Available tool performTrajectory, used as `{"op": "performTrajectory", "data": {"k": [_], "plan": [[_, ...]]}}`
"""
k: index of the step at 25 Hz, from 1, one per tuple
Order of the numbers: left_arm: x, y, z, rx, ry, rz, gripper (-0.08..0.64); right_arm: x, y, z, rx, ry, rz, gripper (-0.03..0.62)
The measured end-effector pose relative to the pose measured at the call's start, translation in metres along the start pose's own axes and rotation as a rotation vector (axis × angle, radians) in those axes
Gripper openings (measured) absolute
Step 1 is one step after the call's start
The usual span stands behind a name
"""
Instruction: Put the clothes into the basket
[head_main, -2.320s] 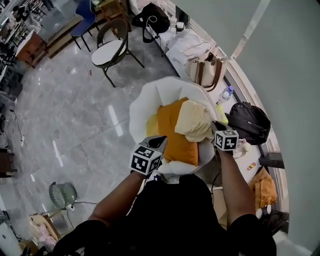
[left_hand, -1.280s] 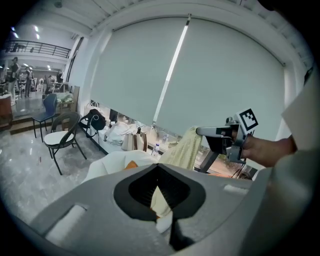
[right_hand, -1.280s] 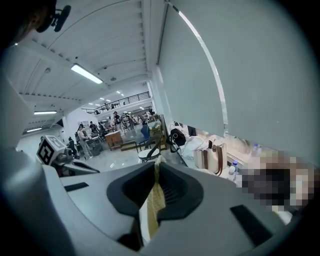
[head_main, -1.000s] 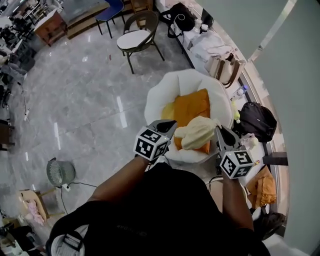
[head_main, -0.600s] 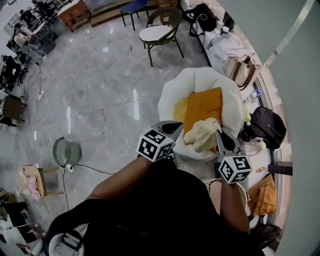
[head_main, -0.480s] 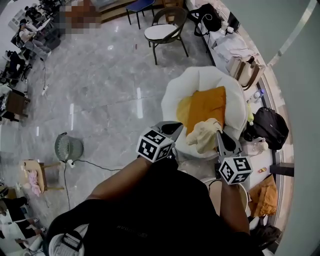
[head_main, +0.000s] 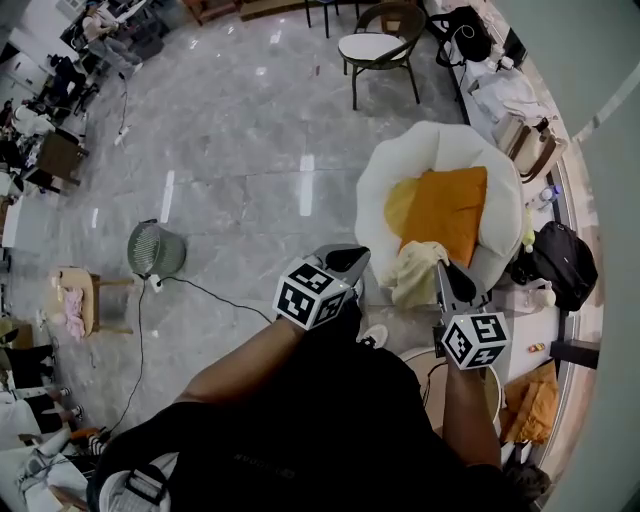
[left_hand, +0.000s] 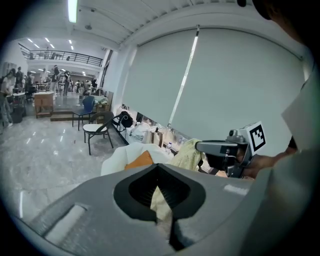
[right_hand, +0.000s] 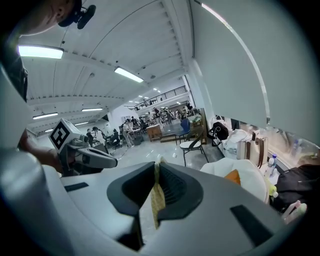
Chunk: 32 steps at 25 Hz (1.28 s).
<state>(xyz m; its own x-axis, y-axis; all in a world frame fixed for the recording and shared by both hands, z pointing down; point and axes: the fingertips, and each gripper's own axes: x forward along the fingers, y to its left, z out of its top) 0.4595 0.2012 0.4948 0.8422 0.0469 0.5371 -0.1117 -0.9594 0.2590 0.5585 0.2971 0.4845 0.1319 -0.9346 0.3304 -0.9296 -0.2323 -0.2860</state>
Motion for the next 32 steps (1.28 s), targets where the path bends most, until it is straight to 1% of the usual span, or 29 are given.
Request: {"op": "performTrajectory", "data": {"k": [3,5,8,11,15,17,21,25,32], "plan": [[-0.024,0.011,-0.013,-0.022,-0.022,0.041,0.0,0.008,0.026,-0.004,-0.029,0.006,0.046,0.04],[-0.038,0.021,-0.02,-0.036,-0.034,0.068,0.0,0.015,0.045,-0.006,-0.028,0.01,0.079,0.04],[-0.06,0.035,-0.027,-0.059,-0.062,0.105,0.0,0.029,0.076,-0.01,-0.016,0.031,0.148,0.04],[-0.087,0.058,-0.033,-0.077,-0.079,0.148,0.0,0.049,0.112,-0.008,-0.041,0.054,0.217,0.04],[-0.137,0.099,-0.043,-0.101,-0.097,0.208,0.0,0.082,0.17,-0.003,-0.087,0.069,0.286,0.04],[-0.168,0.119,-0.053,-0.121,-0.108,0.243,0.0,0.1,0.2,-0.004,-0.091,0.082,0.317,0.04],[-0.23,0.168,-0.068,-0.179,-0.158,0.321,0.0,0.139,0.266,-0.005,-0.088,0.114,0.395,0.04],[-0.281,0.218,-0.085,-0.212,-0.183,0.364,0.0,0.18,0.332,-0.003,-0.096,0.128,0.447,0.04],[-0.369,0.291,-0.119,-0.26,-0.233,0.442,0.0,0.239,0.442,-0.007,-0.139,0.145,0.53,0.04]]}}
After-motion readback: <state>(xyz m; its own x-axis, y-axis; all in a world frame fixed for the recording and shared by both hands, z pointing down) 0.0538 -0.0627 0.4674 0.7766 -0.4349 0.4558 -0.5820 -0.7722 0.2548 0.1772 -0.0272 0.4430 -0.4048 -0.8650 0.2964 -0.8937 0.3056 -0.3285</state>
